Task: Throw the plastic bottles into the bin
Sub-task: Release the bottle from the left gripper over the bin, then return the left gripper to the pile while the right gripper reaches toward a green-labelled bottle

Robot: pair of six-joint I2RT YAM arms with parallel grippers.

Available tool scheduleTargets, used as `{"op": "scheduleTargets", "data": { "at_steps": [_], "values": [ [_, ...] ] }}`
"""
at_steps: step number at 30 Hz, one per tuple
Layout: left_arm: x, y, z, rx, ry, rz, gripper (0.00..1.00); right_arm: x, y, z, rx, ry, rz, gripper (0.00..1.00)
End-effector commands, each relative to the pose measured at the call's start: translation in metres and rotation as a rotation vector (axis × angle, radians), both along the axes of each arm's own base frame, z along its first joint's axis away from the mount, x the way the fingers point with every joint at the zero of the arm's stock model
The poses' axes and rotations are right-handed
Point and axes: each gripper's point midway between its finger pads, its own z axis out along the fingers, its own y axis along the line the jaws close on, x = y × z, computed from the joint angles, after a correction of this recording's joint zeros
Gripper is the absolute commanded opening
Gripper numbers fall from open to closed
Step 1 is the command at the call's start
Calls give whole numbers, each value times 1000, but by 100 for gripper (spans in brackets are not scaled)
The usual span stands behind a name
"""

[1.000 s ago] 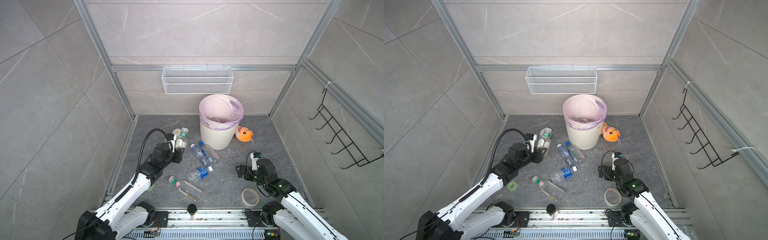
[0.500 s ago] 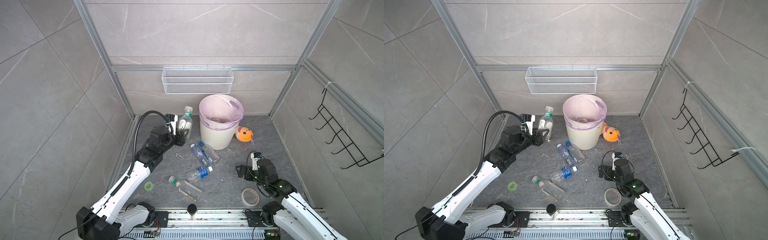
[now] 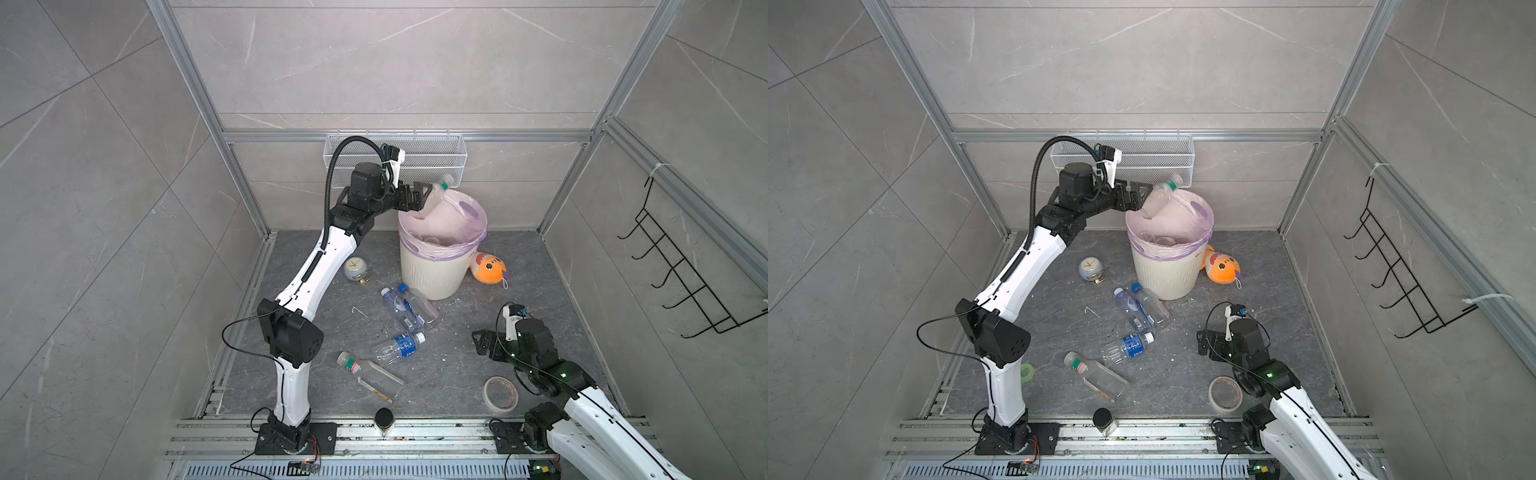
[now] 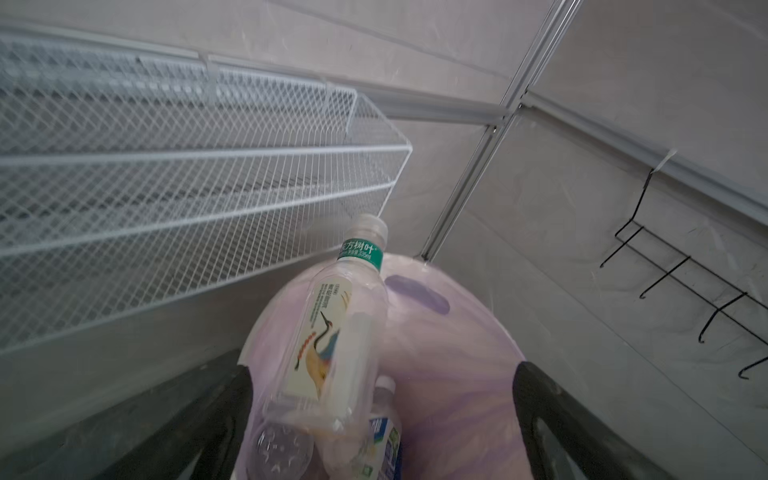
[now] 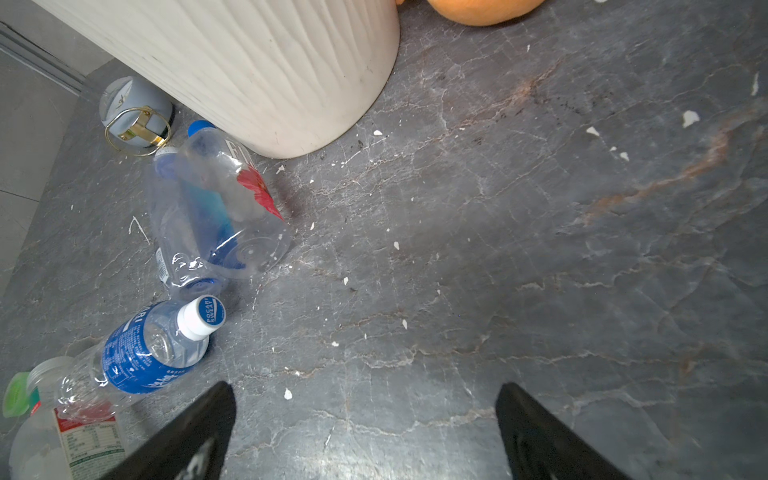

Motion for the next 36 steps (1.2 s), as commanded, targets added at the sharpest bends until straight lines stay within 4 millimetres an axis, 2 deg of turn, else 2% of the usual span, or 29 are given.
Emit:
{"op": "scheduleTargets", "data": {
  "at_steps": [1,7,14,18,23,30,36],
  "values": [
    [-31,17,39,-16,-89,-5,100,-2,0,-5,4,3,-7,99],
    [-65,42,35,-21,-105,32,100,-1,2,-5,6,5,9,99],
    [-91,72,8,24,-90,98,100,-3,15,3,34,-22,82,99],
    [-103,92,-11,35,-60,142,100,-6,33,12,43,-47,158,99],
    [-109,117,-36,27,3,189,100,-11,75,26,0,-88,302,98],
    [-113,137,-74,19,97,223,100,-30,156,31,-98,-103,553,96],
    [-114,148,-102,14,169,240,100,-63,228,14,-236,-95,760,96]
  ]
}}
